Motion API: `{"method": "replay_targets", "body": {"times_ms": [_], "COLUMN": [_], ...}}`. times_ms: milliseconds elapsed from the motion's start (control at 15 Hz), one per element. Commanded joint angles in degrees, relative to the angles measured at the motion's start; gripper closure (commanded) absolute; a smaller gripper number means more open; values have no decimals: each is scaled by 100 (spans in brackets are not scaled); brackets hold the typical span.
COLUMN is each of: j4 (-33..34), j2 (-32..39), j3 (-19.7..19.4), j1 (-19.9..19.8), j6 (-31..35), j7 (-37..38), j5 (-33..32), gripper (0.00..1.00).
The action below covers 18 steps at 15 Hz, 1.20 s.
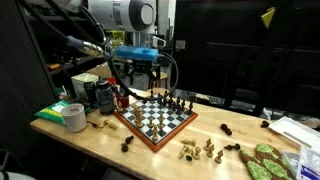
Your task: Put one white chess piece on the chess board.
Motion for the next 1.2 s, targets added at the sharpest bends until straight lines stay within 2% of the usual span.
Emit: {"method": "replay_targets", "body": {"times_ms": [0,667,1133], "j4": [12,-43,-141], "j2": [6,214,509], "j3": [11,-432,-766], "j1": [-12,-409,-866], "j6": [-8,588,1376], "j7": [-1,-85,137], "j5": [3,-9,-251], "gripper": [0,0,0]}}
